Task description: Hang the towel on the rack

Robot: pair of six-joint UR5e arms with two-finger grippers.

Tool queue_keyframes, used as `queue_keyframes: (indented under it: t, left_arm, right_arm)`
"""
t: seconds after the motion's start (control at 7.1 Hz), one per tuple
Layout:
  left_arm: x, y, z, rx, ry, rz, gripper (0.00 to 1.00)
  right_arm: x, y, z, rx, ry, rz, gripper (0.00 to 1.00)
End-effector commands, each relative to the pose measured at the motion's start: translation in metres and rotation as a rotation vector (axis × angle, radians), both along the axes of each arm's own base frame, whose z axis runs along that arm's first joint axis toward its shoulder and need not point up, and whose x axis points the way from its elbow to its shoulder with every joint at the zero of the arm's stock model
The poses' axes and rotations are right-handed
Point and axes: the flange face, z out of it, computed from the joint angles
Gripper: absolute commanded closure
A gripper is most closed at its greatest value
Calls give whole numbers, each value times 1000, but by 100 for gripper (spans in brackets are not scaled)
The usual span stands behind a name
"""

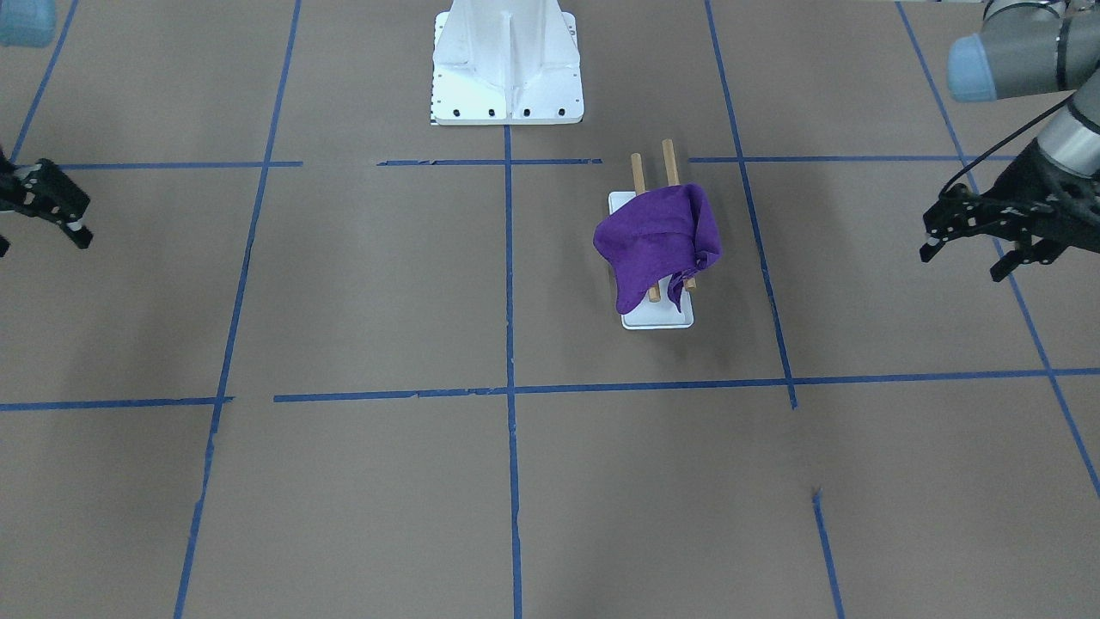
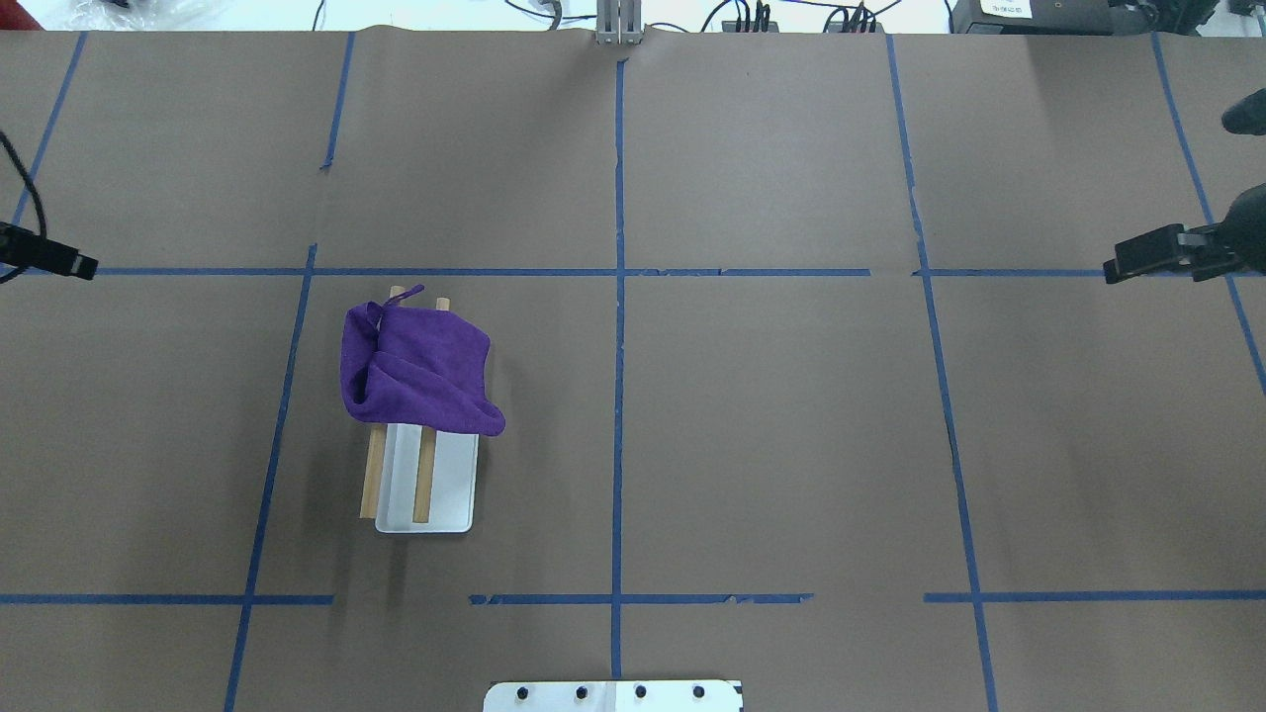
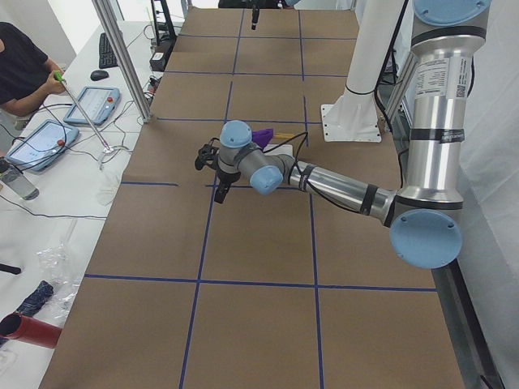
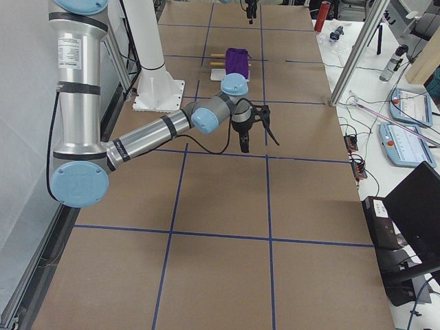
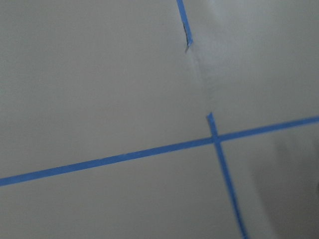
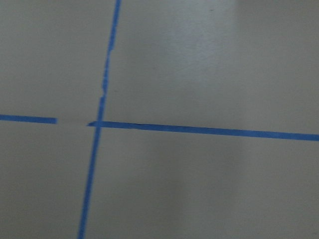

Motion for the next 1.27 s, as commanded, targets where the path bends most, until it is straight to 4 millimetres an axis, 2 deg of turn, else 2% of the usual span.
queue_keyframes:
  t: [0.0, 0.14, 0.28, 0.42, 0.56, 0.85, 1.13]
  left_arm:
    - [-104, 4, 75, 104, -75, 42, 0]
    - [-125, 5, 85, 92, -98, 40, 0]
    - [-150, 7, 86, 65, -123, 47, 0]
    - [-173, 12, 88, -5, -141, 62, 0]
    - [-174, 15, 85, -88, -141, 65, 0]
    - [-173, 26, 95, -208, -134, 70, 0]
    - [-171, 29, 97, -213, -132, 76, 0]
  right_arm:
    - [123, -7, 109, 22, 16, -73, 0]
    - [172, 2, 123, 13, 51, -105, 0]
    - [206, 12, 138, 13, 94, -190, 0]
    - [210, 10, 138, -3, 119, -231, 0]
    - [207, 15, 146, -21, 116, -237, 0]
    - [195, 19, 131, -31, 98, -223, 0]
    - [193, 20, 131, -48, 95, -219, 0]
